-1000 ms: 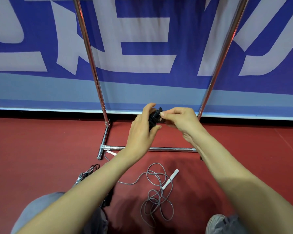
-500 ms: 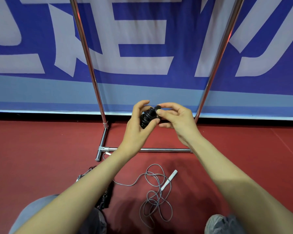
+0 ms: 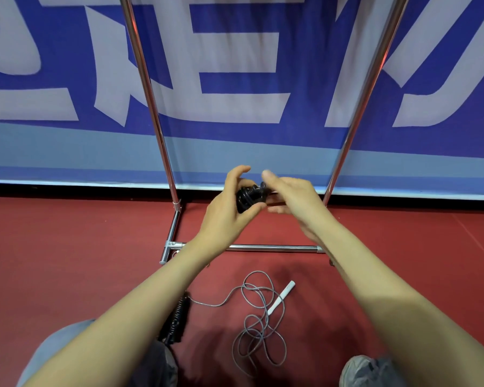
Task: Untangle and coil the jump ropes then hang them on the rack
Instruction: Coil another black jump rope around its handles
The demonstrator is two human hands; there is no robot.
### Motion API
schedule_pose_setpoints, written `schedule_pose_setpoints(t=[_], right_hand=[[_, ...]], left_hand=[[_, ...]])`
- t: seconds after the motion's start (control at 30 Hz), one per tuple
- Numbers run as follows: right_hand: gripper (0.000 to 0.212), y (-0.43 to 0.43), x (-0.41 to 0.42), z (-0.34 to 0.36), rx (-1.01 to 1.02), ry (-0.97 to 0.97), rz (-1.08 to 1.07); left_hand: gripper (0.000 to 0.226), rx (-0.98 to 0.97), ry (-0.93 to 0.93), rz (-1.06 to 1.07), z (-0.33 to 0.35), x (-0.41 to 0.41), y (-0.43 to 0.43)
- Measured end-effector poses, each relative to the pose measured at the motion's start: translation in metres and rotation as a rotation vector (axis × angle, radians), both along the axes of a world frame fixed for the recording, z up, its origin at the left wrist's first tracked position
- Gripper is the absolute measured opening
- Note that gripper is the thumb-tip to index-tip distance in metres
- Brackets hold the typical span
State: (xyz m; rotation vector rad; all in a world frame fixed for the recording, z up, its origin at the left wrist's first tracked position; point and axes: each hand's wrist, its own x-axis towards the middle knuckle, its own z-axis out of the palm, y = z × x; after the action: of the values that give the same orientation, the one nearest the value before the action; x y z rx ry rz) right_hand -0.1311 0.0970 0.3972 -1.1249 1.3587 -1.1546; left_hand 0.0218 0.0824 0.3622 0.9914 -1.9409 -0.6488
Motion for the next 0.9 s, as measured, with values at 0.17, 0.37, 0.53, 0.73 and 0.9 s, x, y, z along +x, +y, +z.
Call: schedule_pose_setpoints(t=[0.17,0.37,0.53,0.73,0.9], right_hand=[[0.011,-0.003,-0.015,-0.002,0.06,0.222,0.062],[0.013,0.001,-0.011,-0.005,-0.074,0.26,0.056],[0.014,0.006,-0.008,-0.009,-0.129,0.142,-0.014],[0.013,0.009,-0.002,-0.006,-0.153,-0.033,-0.146],[0.013,0.011,0.001,-0.002,-0.179,0.034,-0.111]], left_hand=[[0.066,-0.054,-0.186,-0.015,-0.005,-0.002,0.001],[0.062,0.389,0.169,-0.072,-0.001,-0.011,0.001],[0.058,0.524,0.3,-0.206,0.006,-0.011,-0.003],[0.049,0.529,0.266,-0.196,0.01,-0.016,-0.007],[0.04,0.447,0.201,-0.104,0.005,-0.014,-0.009]])
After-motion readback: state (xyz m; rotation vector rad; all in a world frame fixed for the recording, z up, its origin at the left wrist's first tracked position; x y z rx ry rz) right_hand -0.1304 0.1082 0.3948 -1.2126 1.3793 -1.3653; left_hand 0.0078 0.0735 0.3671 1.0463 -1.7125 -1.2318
